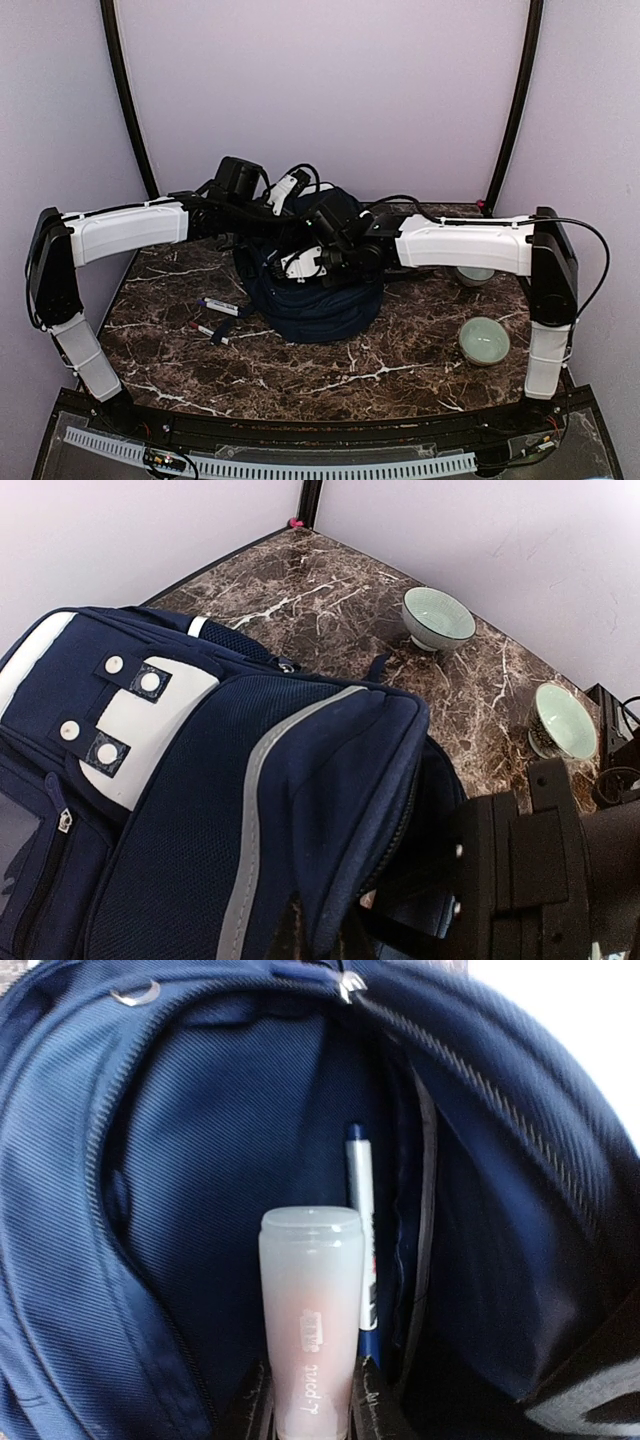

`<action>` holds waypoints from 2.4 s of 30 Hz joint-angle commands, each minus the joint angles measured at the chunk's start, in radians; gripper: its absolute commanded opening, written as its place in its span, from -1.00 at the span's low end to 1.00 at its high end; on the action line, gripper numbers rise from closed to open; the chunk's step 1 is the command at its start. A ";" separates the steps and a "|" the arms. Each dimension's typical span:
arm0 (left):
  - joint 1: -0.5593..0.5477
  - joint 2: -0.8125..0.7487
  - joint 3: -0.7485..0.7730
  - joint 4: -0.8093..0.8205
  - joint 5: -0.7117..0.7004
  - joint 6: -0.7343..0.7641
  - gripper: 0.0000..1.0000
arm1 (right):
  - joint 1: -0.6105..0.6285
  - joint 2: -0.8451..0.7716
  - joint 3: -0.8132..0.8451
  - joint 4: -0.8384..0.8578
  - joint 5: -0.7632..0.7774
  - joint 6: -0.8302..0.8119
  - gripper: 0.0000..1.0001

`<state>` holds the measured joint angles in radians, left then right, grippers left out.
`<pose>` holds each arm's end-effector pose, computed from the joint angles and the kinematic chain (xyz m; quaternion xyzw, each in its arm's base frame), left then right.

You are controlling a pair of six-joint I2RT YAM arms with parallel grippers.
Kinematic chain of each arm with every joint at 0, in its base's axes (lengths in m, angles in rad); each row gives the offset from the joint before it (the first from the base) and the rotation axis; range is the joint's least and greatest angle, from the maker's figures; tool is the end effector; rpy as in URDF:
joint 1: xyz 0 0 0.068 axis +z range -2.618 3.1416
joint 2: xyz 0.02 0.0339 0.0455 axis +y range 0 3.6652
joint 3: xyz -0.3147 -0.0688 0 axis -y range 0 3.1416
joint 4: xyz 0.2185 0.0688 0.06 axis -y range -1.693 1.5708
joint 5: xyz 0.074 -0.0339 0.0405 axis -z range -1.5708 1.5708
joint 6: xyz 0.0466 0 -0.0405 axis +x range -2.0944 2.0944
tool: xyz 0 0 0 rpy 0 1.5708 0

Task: Pack the student bag
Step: Place the pen in the upper front pocket of the bag, then pass from the left arm to the right

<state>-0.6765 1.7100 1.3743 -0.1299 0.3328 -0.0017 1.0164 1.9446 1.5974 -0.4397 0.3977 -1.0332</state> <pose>0.2986 -0.2593 0.3568 0.3599 0.7633 -0.3051 0.4413 0.2488 0.3675 0.3057 -0.7351 0.5349 -0.1857 0.3729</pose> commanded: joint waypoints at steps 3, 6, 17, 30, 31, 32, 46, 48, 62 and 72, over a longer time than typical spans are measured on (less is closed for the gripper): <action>-0.005 -0.104 0.035 0.096 0.161 -0.001 -1.00 | 0.030 -0.043 -0.039 0.082 0.067 -0.055 -0.75; -0.005 -0.131 0.031 0.104 0.221 0.006 -1.00 | 0.031 -0.036 -0.064 0.120 0.086 -0.069 -0.75; -0.001 -0.150 0.060 0.058 0.316 0.051 -1.00 | 0.033 0.009 -0.121 0.334 0.173 -0.192 -0.70; 0.000 -0.133 0.056 0.053 0.252 0.056 -1.00 | 0.021 -0.006 -0.147 0.374 0.156 -0.137 -0.08; 0.000 -0.132 0.055 0.051 0.246 0.056 -1.00 | 0.021 -0.015 -0.142 0.348 0.148 -0.117 -0.05; -0.001 -0.129 0.054 0.050 0.243 0.057 -1.00 | 0.021 -0.026 -0.138 0.327 0.140 -0.096 -0.01; -0.001 -0.111 0.034 0.059 0.105 0.059 -1.00 | 0.021 -0.238 -0.100 -0.128 -0.194 0.307 0.11; -0.001 -0.107 0.032 0.060 0.098 0.058 -1.00 | 0.018 -0.283 -0.126 -0.169 -0.264 0.374 0.11; 0.000 -0.076 0.032 0.064 0.114 0.045 -1.00 | -0.161 -0.386 -0.143 -0.083 -0.331 0.515 0.30; -0.001 -0.076 0.027 0.076 0.127 0.034 -1.00 | -0.165 -0.243 -0.085 0.043 -0.361 0.496 0.31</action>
<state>-0.6724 1.6573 1.3739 -0.1734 0.4271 0.0410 0.8490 1.6611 1.4826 -0.4953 0.0490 -0.5400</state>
